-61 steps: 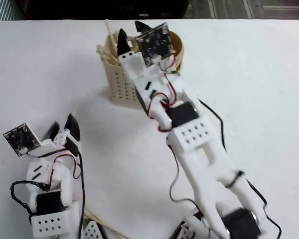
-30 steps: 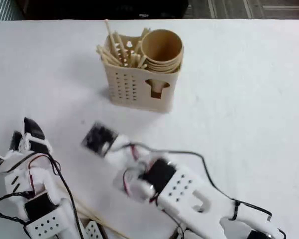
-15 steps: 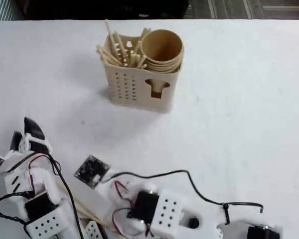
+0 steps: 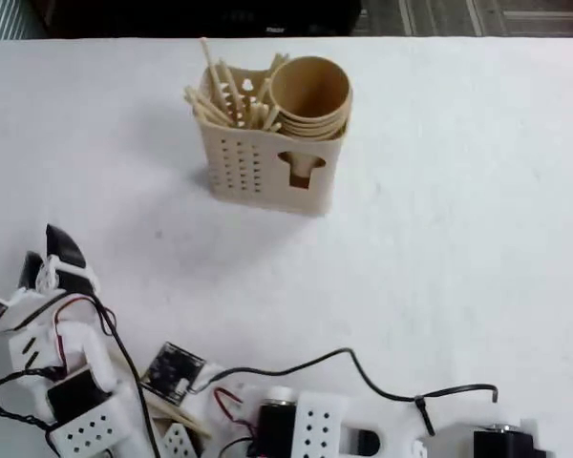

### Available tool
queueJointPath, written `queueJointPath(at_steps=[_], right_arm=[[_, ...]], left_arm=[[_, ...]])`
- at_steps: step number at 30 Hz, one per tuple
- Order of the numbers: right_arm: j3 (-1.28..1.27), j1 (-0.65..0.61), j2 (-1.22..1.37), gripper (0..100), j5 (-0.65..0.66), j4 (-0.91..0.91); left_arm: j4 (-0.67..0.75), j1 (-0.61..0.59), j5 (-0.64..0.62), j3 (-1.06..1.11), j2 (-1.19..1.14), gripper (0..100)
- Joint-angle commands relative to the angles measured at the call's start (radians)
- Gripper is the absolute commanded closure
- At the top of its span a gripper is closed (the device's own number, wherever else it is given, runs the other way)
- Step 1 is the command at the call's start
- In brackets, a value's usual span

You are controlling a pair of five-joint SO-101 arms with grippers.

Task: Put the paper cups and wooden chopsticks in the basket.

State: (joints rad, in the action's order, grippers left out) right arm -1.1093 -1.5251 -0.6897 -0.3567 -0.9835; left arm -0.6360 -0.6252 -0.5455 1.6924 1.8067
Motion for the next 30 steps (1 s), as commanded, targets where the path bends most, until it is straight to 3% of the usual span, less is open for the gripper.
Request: queueJointPath(at_steps=[1, 7, 15, 22, 30], right_arm=[[-0.014, -0.010, -0.028, 88.1, -0.028, 0.094], [-0.015, -0.010, -0.027, 97.8, -0.114, 0.168], [-0.009, -0.010, 0.076, 87.2, -0.114, 0.166], [0.121, -0.010, 0.331, 88.9, -0.114, 0.160], [0.150, -0.008, 0.403, 89.0, -0.112, 0.160]], left_arm=[[0.028, -0.013, -0.009, -0.049, 0.015, 82], [0.028, -0.013, -0.009, -0.049, 0.015, 82], [0.028, -0.013, -0.009, -0.049, 0.015, 82], [0.028, -0.013, -0.009, -0.049, 0.015, 82], [0.028, -0.013, -0.009, -0.049, 0.015, 82]])
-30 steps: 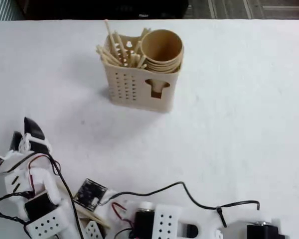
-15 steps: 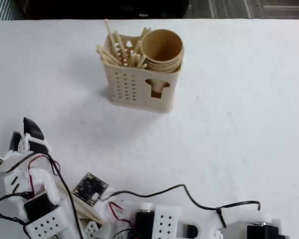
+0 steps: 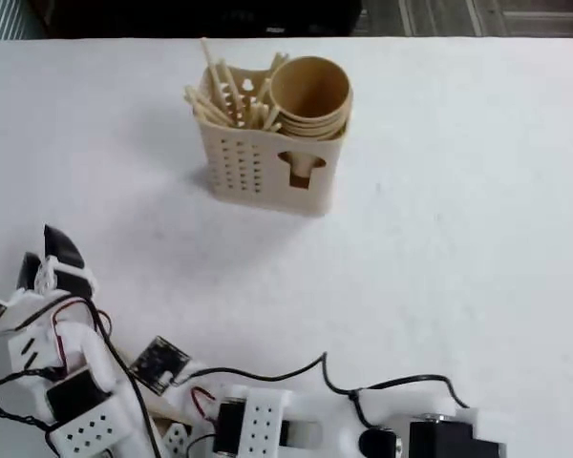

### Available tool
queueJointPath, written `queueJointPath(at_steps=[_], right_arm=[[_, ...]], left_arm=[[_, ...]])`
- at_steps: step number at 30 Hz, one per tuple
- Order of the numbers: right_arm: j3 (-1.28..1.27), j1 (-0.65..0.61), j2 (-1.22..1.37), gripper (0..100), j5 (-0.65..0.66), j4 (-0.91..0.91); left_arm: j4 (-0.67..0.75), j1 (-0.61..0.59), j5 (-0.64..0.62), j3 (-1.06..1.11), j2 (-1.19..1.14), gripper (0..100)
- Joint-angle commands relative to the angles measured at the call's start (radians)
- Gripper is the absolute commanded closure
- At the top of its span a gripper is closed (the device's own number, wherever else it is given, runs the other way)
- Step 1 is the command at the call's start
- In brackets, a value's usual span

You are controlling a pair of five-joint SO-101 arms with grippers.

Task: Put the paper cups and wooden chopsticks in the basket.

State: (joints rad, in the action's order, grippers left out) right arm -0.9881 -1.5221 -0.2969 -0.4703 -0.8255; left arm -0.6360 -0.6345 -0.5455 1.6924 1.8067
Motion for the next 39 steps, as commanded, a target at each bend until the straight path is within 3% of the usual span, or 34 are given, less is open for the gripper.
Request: queueJointPath(at_steps=[1, 7, 11, 16, 23, 39], right_arm=[[0.029, -0.008, 0.010, 89.0, 0.002, 0.002], [0.029, 0.025, 0.015, 89.2, 0.003, 0.004], [0.029, 0.114, 0.015, 98.1, 0.018, 0.008], [0.026, 0.220, 0.015, 98.2, 0.138, 0.002], [0.028, 0.334, 0.005, 98.1, 0.210, -0.054], [0.032, 0.806, 0.005, 98.1, 0.502, -0.082]], left_arm=[[0.028, -0.004, -0.009, -0.049, 0.015, 82], [0.028, -0.004, -0.008, -0.049, 0.015, 82], [0.028, -0.004, -0.008, -0.049, 0.015, 82], [0.028, -0.002, -0.008, -0.049, 0.015, 82], [0.028, -0.002, -0.008, -0.049, 0.015, 83], [0.028, -0.002, -0.006, -0.049, 0.015, 83]])
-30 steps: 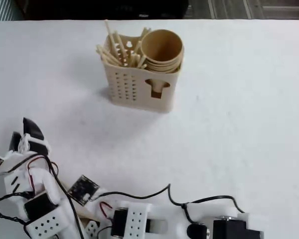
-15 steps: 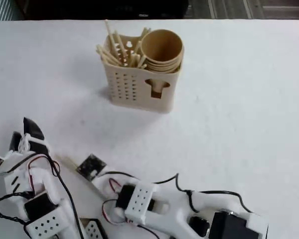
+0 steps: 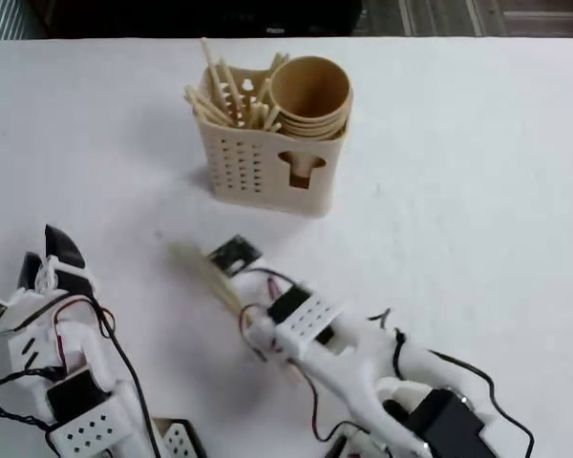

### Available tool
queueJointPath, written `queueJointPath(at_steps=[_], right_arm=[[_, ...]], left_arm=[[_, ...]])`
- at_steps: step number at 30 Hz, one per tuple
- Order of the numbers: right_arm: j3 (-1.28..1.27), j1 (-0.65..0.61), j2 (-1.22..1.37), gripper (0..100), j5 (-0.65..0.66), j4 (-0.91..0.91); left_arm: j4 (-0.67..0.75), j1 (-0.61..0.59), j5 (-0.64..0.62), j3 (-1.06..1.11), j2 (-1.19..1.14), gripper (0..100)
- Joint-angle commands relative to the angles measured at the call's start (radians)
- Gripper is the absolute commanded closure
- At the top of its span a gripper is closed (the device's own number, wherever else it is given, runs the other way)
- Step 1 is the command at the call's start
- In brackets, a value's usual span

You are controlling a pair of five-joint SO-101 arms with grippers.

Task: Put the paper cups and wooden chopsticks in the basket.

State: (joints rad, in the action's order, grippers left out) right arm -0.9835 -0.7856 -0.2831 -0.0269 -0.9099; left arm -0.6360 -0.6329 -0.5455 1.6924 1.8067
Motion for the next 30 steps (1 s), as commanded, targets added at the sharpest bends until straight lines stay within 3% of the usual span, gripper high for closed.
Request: queueJointPath(at_steps=[1, 5, 11, 19, 26, 30], right_arm=[[0.037, 0.079, -0.008, 98.1, 0.087, 0.002], [0.080, 0.084, -0.005, 97.7, 0.183, -0.002], [0.157, 0.079, 0.001, 86.6, 0.180, -0.004], [0.250, 0.005, 0.016, 86.1, 0.180, 0.002], [0.440, 0.004, 0.259, 74.8, 0.087, -0.018], [0.562, -0.022, 0.378, 74.4, 0.081, -0.082]], left_arm=[[0.028, -0.004, -0.006, -0.049, 0.015, 83], [0.028, -0.004, -0.006, -0.049, 0.015, 83], [0.026, -0.004, -0.006, -0.049, 0.015, 83], [0.026, -0.004, -0.005, -0.049, 0.015, 82], [0.026, -0.004, -0.005, -0.049, 0.015, 82], [0.025, -0.004, -0.005, -0.049, 0.015, 82]])
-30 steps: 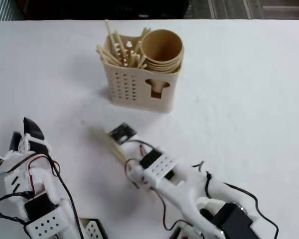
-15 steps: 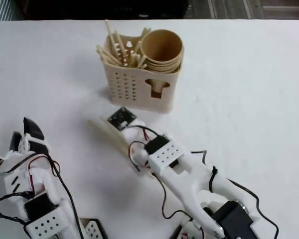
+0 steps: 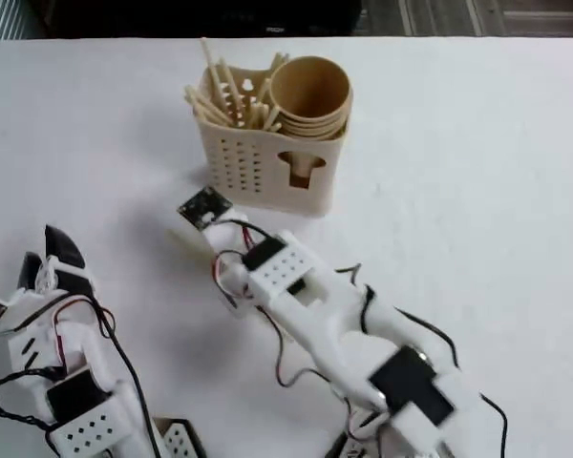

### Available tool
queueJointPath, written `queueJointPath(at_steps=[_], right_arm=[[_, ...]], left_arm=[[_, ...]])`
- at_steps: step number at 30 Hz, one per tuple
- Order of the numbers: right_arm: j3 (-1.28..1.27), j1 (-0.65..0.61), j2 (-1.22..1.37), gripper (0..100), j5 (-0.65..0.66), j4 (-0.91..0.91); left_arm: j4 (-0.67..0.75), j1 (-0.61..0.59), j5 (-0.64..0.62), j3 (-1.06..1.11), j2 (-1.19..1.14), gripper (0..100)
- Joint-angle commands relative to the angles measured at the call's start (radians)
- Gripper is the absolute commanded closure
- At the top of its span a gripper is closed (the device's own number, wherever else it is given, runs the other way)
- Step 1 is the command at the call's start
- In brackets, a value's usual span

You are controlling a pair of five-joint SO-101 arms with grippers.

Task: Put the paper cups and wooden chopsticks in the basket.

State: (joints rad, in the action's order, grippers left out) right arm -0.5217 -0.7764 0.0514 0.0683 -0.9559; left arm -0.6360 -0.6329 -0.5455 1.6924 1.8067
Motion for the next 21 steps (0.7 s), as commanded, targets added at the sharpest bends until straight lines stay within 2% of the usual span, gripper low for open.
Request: queueJointPath(at_steps=[1, 8, 15, 21], right_arm=[[0.121, -0.035, 0.065, 74.4, -0.014, -0.041], [0.218, -0.030, 0.208, 76.5, -0.014, -0.038], [0.299, 0.005, 0.320, 98.2, -0.005, -0.038], [0.296, 0.004, 0.305, 98.1, -0.003, -0.068]], left_arm=[[0.025, -0.004, -0.005, -0.049, 0.015, 82], [0.023, -0.004, -0.005, -0.049, 0.015, 82], [0.021, -0.004, -0.003, -0.049, 0.015, 82], [0.021, -0.004, -0.003, -0.049, 0.015, 82]])
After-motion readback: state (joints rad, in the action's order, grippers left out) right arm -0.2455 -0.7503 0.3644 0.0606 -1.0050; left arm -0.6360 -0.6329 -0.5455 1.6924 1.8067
